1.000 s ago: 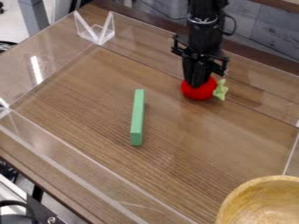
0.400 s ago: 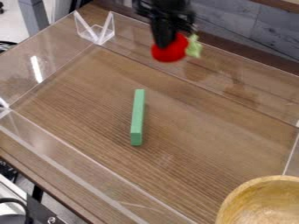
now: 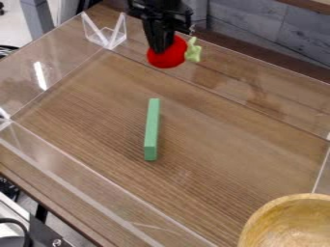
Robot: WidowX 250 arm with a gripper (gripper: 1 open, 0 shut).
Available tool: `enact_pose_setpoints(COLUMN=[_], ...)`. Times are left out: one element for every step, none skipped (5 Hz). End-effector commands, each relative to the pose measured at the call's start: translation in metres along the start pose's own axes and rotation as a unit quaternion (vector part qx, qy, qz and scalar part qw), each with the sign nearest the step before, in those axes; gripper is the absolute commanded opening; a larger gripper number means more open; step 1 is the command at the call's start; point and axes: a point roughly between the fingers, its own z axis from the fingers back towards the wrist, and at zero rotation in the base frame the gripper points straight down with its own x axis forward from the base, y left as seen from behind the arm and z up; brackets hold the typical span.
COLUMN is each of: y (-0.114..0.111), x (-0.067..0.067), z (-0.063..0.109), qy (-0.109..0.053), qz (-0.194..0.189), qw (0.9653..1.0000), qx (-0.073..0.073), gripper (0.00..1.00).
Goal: Move the red fruit to the left
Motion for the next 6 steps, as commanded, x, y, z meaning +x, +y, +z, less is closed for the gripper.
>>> enact_pose_setpoints(y=[0.004,0.007,0.009,0.012,0.016,0.022], x=[0.003,0.0,-0.001,-0.002,-0.003,-0.004], z=[0.016,0.012,0.008,0.005,0.003,0.0], qy=[-0.031,-0.028,-0.026,-0.023,-0.021,-0.019], qz=[0.007,0.017,0.023,0.028,0.032,0.036], qw=[0.9994,0.9994,0.9993,0.9992,0.9991,0.999], qx=[0.011,0.013,0.014,0.016,0.017,0.019], gripper=[0.0,0.0,0.0,0.0,0.0,0.0])
